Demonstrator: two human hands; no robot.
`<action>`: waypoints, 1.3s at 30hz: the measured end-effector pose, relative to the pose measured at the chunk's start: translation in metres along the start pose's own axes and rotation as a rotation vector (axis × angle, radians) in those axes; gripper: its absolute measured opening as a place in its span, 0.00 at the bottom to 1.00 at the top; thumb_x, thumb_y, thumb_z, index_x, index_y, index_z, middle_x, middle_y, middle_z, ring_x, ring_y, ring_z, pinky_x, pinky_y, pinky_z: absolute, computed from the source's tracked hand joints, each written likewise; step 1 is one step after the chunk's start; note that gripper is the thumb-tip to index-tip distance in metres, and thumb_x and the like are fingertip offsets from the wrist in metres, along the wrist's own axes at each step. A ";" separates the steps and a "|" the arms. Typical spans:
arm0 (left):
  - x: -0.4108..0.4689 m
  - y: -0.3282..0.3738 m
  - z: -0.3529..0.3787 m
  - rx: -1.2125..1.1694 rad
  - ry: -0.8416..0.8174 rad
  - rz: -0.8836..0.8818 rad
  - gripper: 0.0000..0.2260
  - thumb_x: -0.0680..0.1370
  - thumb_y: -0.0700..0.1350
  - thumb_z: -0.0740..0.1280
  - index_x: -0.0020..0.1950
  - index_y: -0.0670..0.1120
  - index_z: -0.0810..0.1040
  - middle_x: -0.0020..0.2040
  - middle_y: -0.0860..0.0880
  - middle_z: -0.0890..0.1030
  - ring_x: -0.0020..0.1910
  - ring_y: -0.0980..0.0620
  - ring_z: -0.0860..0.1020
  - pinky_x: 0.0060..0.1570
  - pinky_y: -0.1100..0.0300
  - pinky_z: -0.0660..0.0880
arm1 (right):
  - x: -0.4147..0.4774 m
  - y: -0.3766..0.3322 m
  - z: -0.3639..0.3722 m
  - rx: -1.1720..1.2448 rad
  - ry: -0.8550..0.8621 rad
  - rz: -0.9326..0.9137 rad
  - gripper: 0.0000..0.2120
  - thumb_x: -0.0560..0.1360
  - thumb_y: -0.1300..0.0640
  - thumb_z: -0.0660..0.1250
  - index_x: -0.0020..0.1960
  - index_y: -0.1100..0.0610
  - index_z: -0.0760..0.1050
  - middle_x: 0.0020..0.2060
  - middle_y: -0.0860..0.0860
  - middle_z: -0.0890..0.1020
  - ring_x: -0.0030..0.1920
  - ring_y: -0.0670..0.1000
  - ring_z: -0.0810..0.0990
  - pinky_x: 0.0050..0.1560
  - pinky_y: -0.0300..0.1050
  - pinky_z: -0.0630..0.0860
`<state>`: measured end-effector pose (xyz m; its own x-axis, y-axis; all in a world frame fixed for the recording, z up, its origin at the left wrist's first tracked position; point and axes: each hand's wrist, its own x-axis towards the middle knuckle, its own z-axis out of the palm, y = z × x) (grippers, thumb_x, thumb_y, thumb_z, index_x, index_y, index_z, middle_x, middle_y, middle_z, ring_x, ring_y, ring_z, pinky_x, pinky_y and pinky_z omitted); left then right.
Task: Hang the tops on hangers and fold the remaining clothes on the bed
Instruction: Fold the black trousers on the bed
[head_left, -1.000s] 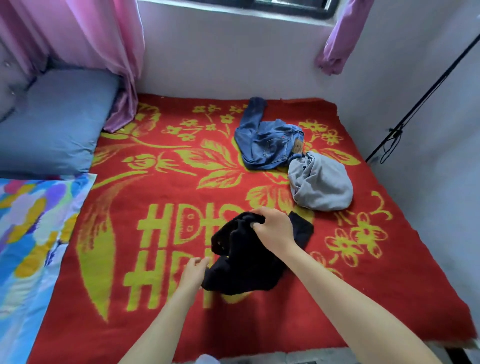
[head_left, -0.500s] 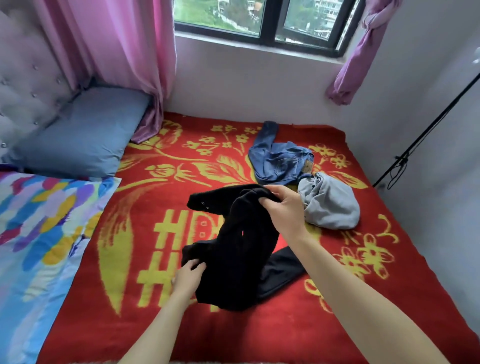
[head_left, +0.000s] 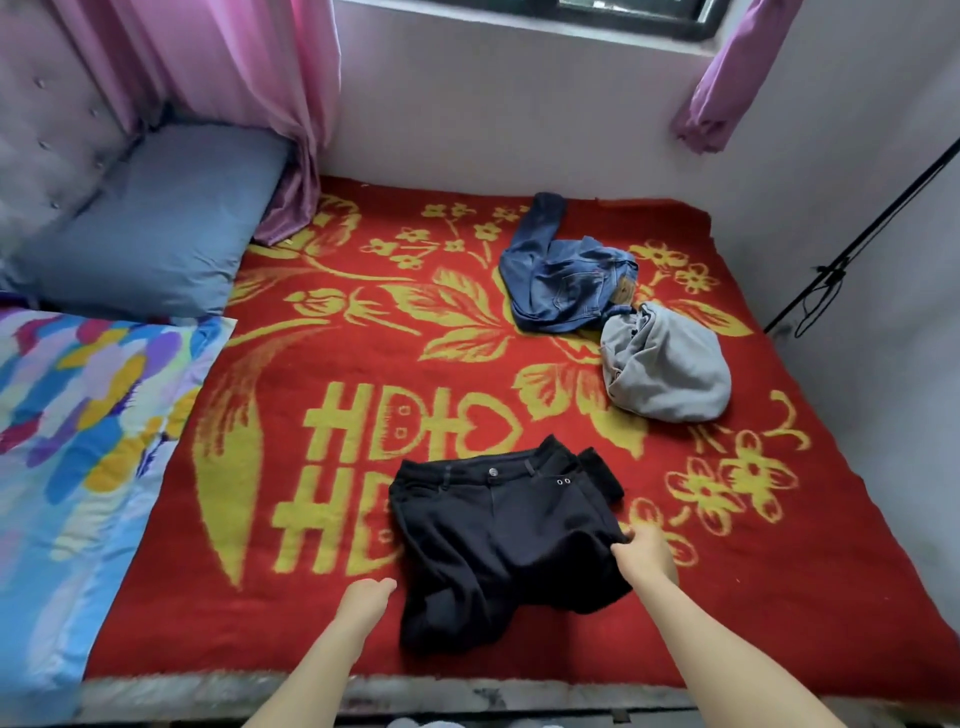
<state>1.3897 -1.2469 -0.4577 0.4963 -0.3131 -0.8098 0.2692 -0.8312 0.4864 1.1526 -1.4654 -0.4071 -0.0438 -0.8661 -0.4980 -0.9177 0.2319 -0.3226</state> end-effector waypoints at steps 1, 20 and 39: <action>0.000 -0.002 -0.002 -0.004 0.021 0.004 0.12 0.81 0.43 0.59 0.40 0.39 0.72 0.43 0.45 0.73 0.41 0.47 0.71 0.48 0.57 0.63 | 0.001 0.001 -0.001 -0.020 0.010 -0.004 0.06 0.73 0.60 0.63 0.49 0.57 0.77 0.42 0.55 0.79 0.47 0.58 0.79 0.46 0.45 0.71; 0.064 0.009 0.014 -0.025 0.062 -0.197 0.18 0.79 0.46 0.62 0.66 0.39 0.70 0.63 0.37 0.74 0.62 0.41 0.72 0.59 0.51 0.68 | 0.087 -0.022 0.062 -0.263 -0.238 -0.039 0.24 0.76 0.57 0.59 0.72 0.55 0.63 0.68 0.56 0.68 0.68 0.57 0.65 0.64 0.50 0.66; 0.194 0.059 0.045 -0.427 0.018 -0.215 0.41 0.74 0.44 0.70 0.77 0.54 0.45 0.71 0.50 0.67 0.69 0.48 0.67 0.66 0.50 0.64 | 0.203 -0.070 0.124 0.052 -0.343 0.015 0.49 0.70 0.56 0.72 0.77 0.49 0.42 0.74 0.55 0.59 0.70 0.58 0.65 0.69 0.58 0.62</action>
<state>1.4648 -1.3772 -0.6012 0.4054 -0.1436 -0.9028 0.6808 -0.6117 0.4030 1.2568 -1.6025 -0.5856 0.0863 -0.6649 -0.7419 -0.8962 0.2735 -0.3494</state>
